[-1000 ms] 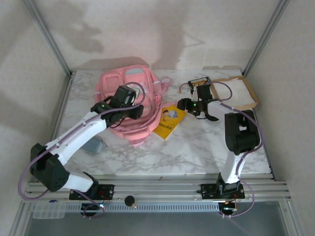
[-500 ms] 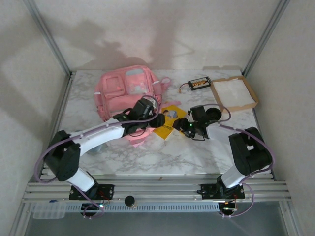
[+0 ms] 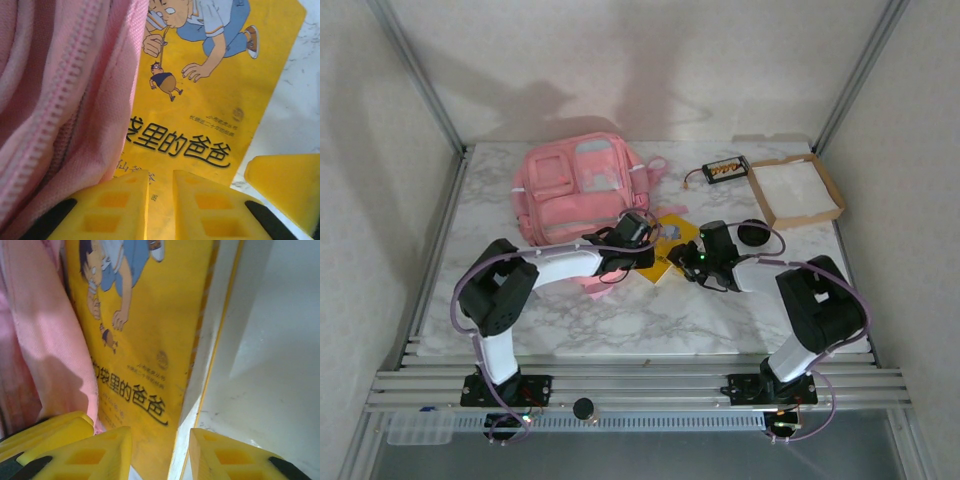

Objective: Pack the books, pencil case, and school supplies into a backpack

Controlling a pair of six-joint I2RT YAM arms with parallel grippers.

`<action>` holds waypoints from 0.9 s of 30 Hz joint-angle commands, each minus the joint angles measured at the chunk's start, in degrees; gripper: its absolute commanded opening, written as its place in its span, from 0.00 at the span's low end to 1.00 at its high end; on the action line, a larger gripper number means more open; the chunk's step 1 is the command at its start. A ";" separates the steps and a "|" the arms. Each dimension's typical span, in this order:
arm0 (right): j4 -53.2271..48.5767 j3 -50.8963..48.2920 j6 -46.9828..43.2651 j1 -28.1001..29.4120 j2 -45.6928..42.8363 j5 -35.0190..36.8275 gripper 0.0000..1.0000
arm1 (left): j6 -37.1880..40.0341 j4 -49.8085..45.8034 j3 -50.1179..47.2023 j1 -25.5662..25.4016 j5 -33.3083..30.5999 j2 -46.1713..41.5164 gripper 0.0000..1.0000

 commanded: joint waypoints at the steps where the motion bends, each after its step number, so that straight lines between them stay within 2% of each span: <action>1: 0.84 0.43 1.60 0.82 1.93 1.80 0.38 | -0.22 -0.56 1.27 0.58 -2.36 2.34 0.15; 5: 1.81 1.58 1.82 1.26 3.58 1.58 0.37 | -0.41 -1.04 0.84 0.58 -3.58 3.80 0.05; 9: 1.76 2.90 1.99 1.51 5.08 1.08 0.35 | -0.15 -1.27 0.36 0.58 -3.24 5.36 0.00; 27: -1.85 7.66 -1.42 1.85 5.40 1.40 0.13 | 0.20 -1.80 0.38 0.54 -3.30 7.78 0.00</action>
